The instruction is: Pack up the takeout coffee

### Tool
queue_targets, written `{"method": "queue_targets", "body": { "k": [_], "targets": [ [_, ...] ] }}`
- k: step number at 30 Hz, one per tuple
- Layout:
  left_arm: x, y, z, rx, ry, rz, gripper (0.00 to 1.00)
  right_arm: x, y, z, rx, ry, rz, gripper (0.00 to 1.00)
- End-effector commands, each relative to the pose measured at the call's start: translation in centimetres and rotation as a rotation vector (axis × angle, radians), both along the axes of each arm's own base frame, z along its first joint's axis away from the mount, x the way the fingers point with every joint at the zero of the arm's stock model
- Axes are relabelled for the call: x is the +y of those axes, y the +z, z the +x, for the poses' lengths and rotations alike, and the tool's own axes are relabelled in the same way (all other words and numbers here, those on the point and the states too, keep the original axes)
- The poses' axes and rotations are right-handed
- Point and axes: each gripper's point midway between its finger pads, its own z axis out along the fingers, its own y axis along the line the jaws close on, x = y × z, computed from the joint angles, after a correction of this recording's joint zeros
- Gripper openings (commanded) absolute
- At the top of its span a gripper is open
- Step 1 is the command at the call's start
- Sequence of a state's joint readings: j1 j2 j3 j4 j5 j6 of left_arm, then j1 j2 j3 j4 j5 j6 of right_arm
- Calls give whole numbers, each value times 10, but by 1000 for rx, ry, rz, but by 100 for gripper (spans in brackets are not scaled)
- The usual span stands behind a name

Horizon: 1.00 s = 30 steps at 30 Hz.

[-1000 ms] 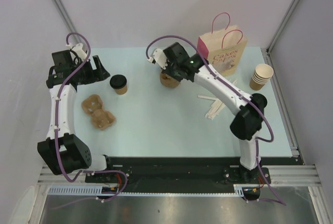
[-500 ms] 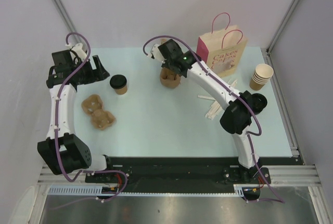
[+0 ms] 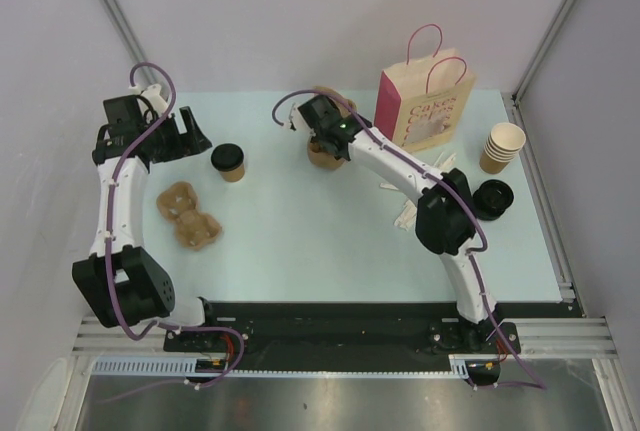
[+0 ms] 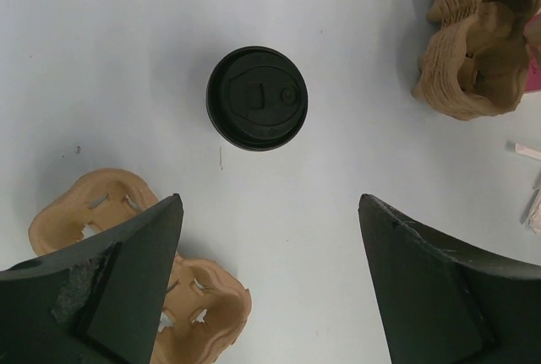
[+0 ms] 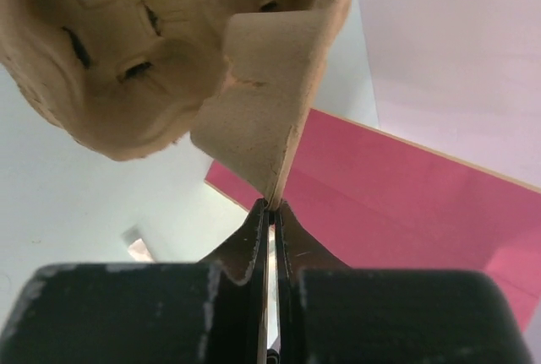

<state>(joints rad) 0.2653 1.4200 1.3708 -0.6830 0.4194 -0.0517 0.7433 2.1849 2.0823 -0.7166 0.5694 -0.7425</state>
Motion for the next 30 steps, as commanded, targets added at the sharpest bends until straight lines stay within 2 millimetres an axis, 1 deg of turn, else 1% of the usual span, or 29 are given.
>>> {"method": "queue_targets", "body": {
  "k": [1, 3, 4, 5, 6, 7, 8, 9, 10, 11, 13, 14, 15, 16, 17, 18, 19, 20, 21, 22, 23, 26, 30],
  "targets": [
    [7, 23, 2, -61, 12, 34, 90, 23, 8, -2, -18, 25, 34, 18],
    [7, 21, 1, -58, 13, 34, 91, 30, 3, -11, 16, 43, 33, 37],
    [6, 20, 0, -54, 10, 30, 91, 37, 8, -13, 28, 64, 66, 50],
    [6, 20, 0, -53, 10, 29, 91, 39, 8, -20, 58, 63, 83, 55],
    [5, 19, 0, -50, 9, 27, 91, 44, 10, -24, 77, 73, 105, 57],
    [4, 19, 0, -52, 5, 23, 91, 58, 27, -27, 88, 115, 184, 60],
    [4, 19, 0, -52, 5, 21, 91, 60, 27, -35, 128, 119, 217, 63],
    [4, 18, 0, -52, 5, 20, 91, 62, 37, -37, 133, 131, 254, 66],
    [3, 19, 0, -55, -1, 14, 91, 71, 42, -43, 169, 178, 307, 72],
    [2, 19, 0, -55, -1, 11, 91, 72, 48, -45, 178, 197, 332, 74],
    [1, 18, 1, -52, -7, 1, 91, 66, 64, -46, 191, 233, 385, 78],
    [0, 18, 2, -54, -10, 0, 91, 61, 62, -45, 205, 245, 387, 79],
    [0, 19, 2, -54, -12, -2, 91, 60, 65, -45, 214, 288, 390, 81],
    [-1, 19, 2, -55, -15, -3, 91, 46, 71, -41, 215, 299, 388, 82],
    [-2, 19, 2, -54, -19, -9, 91, 37, 70, -41, 227, 312, 365, 83],
    [-3, 20, 2, -58, -25, -10, 91, 36, 68, -45, 260, 391, 353, 83],
    [-3, 19, 2, -55, -28, -15, 91, 28, 67, -44, 279, 421, 341, 84],
    [-5, 19, 2, -56, -37, -20, 91, 10, 67, -41, 299, 419, 335, 86],
    [-6, 18, 2, -55, -39, -25, 91, 7, 65, -43, 327, 460, 347, 88],
    [-7, 18, 3, -55, -41, -30, 91, 1, 63, -42, 330, 518, 303, 90],
    [-7, 16, 4, -48, -44, -37, 91, -9, 56, -44, 365, 532, 279, 90],
    [-10, 16, 5, -48, -51, -57, 91, -12, 47, -45, 388, 617, 240, 88],
    [-10, 13, 4, -38, -53, -60, 91, -9, 39, -42, 412, 705, 290, 86]
  ]
}}
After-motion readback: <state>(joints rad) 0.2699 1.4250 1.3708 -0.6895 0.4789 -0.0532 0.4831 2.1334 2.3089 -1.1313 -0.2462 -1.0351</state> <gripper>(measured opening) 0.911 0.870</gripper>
